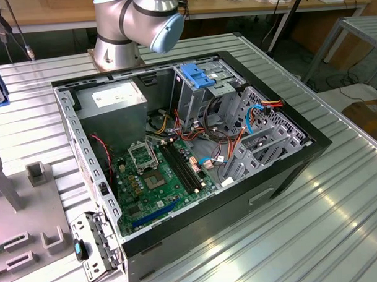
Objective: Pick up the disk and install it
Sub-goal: 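Pick up the disk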
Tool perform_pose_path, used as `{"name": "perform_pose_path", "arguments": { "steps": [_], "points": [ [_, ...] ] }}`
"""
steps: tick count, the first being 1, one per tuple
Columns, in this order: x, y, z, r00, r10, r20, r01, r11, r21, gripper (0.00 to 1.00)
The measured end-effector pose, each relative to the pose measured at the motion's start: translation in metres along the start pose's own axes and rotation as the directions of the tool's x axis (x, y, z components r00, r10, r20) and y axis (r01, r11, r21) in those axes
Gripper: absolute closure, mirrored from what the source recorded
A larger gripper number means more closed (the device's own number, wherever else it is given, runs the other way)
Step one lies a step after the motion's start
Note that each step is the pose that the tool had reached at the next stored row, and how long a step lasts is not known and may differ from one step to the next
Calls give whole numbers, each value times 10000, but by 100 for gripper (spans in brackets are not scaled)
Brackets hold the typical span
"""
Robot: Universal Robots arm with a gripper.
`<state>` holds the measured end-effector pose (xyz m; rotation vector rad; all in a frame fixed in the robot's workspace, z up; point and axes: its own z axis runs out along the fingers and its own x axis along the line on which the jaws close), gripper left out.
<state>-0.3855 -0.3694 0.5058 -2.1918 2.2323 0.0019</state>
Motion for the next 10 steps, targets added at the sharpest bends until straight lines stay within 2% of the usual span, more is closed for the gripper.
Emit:
{"name": "perform_pose_path", "arguments": {
  "steps": [2,8,10],
  "points": [
    [-1,-60,2,10000,0,0,0,10000,0,63],
    [-3,-151,6,10000,0,0,0,10000,1,63],
    [-4,-200,7,10000,0,0,0,10000,1,63]
  ]
}}
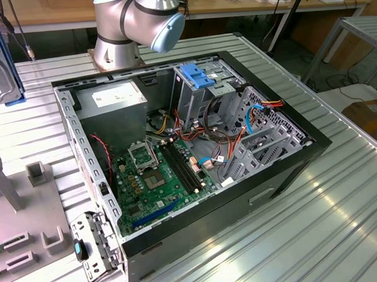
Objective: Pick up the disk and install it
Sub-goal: 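Pick up the disk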
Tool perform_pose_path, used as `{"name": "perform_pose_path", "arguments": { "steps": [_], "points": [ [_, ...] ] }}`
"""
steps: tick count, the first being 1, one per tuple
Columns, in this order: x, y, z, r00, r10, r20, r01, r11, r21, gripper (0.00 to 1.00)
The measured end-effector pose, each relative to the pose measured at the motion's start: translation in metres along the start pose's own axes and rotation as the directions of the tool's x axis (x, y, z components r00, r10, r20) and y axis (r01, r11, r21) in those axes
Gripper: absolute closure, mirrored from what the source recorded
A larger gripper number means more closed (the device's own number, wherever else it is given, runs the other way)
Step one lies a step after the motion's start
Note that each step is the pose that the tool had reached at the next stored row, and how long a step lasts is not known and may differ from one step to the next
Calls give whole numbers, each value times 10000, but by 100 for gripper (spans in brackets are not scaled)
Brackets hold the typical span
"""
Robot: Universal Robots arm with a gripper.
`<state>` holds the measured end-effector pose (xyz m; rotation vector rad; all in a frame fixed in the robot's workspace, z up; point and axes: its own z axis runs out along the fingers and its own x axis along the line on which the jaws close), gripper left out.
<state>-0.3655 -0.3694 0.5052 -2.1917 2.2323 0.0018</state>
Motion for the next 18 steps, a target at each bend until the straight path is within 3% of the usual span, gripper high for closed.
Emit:
{"name": "perform_pose_path", "arguments": {
  "steps": [7,13,16,18],
  "points": [
    [-2,-114,3,10000,0,0,0,10000,-1,63],
    [-5,-264,7,10000,0,0,0,10000,0,63],
    [-5,-294,7,10000,0,0,0,10000,-1,63],
    [-7,-364,8,10000,-1,0,1,10000,0,63]
  ]
}}
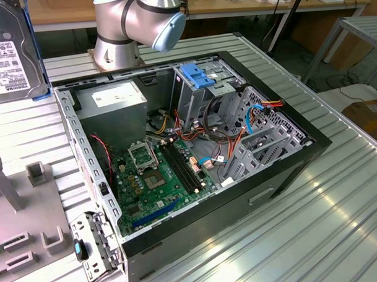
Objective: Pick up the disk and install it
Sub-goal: 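Pick up the disk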
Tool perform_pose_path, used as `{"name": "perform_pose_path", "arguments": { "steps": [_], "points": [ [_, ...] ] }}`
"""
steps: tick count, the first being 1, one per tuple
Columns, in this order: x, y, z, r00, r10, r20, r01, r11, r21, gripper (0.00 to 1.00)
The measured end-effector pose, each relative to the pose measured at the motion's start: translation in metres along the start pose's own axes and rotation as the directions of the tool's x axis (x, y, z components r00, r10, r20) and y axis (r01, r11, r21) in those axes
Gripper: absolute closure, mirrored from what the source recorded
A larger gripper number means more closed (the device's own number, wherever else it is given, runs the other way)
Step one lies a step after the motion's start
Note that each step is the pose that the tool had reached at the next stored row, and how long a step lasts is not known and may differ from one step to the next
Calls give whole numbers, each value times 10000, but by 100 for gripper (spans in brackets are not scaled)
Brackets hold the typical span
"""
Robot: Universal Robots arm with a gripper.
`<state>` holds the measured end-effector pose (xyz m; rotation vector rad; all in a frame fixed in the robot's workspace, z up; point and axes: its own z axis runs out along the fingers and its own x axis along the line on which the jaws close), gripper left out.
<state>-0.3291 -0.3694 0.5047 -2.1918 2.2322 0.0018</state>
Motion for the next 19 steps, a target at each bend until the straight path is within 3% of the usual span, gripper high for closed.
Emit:
{"name": "perform_pose_path", "arguments": {
  "steps": [3,14,19],
  "points": [
    [-1,-32,0,10000,1,1,-1,10000,0,63],
    [-4,-247,3,10000,1,0,-1,10000,0,63],
    [-7,-375,6,10000,1,0,-1,10000,0,63]
  ]
}}
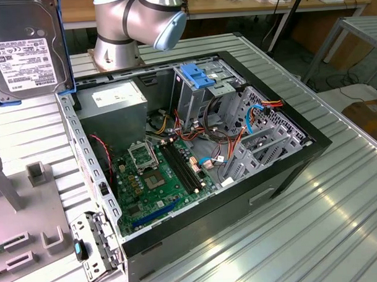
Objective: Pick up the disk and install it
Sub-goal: 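Pick up the disk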
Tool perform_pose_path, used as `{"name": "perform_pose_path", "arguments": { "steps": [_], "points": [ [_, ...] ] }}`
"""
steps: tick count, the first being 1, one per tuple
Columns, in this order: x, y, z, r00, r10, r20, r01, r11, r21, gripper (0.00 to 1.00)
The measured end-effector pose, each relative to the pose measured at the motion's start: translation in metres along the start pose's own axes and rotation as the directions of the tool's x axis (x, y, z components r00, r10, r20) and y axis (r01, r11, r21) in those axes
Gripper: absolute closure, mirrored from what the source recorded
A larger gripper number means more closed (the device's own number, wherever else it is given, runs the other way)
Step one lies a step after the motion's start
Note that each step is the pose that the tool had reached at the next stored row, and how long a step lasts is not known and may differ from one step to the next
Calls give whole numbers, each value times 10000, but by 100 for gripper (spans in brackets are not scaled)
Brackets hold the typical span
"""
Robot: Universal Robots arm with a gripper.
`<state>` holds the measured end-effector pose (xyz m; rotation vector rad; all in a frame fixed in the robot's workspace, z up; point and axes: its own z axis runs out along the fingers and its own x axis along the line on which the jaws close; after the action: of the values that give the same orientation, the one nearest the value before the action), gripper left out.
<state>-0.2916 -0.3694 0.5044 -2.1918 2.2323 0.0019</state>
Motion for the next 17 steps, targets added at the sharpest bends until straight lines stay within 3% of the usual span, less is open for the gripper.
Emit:
{"name": "perform_pose_path", "arguments": {
  "steps": [7,17],
  "points": [
    [-4,-226,5,10000,0,0,0,10000,0,63],
    [-7,-426,13,10000,1,0,-1,10000,0,63]
  ]
}}
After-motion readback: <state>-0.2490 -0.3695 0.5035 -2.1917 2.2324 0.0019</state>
